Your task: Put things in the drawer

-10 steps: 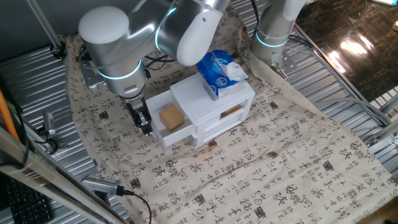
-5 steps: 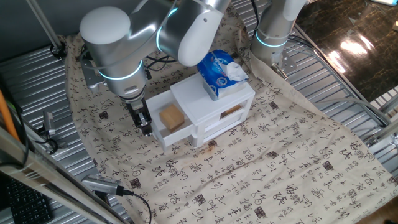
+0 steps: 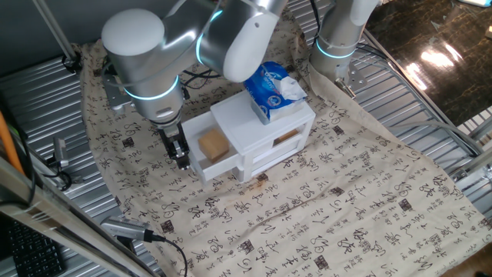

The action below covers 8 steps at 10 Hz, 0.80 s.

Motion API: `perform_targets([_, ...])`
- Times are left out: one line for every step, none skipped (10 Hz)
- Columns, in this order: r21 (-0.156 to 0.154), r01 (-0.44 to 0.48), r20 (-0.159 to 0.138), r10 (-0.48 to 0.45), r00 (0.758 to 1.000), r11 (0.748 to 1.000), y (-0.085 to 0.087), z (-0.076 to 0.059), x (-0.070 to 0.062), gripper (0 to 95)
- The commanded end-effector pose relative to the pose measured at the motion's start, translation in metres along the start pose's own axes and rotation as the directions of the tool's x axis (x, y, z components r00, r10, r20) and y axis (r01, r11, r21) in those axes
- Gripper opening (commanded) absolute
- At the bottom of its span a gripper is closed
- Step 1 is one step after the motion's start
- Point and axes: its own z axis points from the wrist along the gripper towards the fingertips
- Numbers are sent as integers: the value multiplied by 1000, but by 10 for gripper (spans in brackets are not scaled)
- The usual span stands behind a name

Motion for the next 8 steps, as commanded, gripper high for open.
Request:
perform_targets([1, 0, -1, 0, 1000, 1000, 4, 0, 2, 570])
perform_targets([0, 2, -2, -2, 1000, 1000, 6, 0, 3, 570])
perform_targets([-2, 7, -3, -7, 1000, 1000, 6, -1, 5, 570])
perform_targets([-1, 8, -1, -8, 1000, 1000, 6, 0, 8, 570])
perform_targets([1, 7, 0, -7, 1000, 1000, 6, 1, 11, 570])
perform_targets([3, 6, 3, -6, 1000, 1000, 5, 2, 13, 570])
perform_targets([7, 6, 4, -6, 1000, 1000, 6, 1, 14, 570])
perform_targets([7, 4, 2, -4, 1000, 1000, 6, -1, 15, 570])
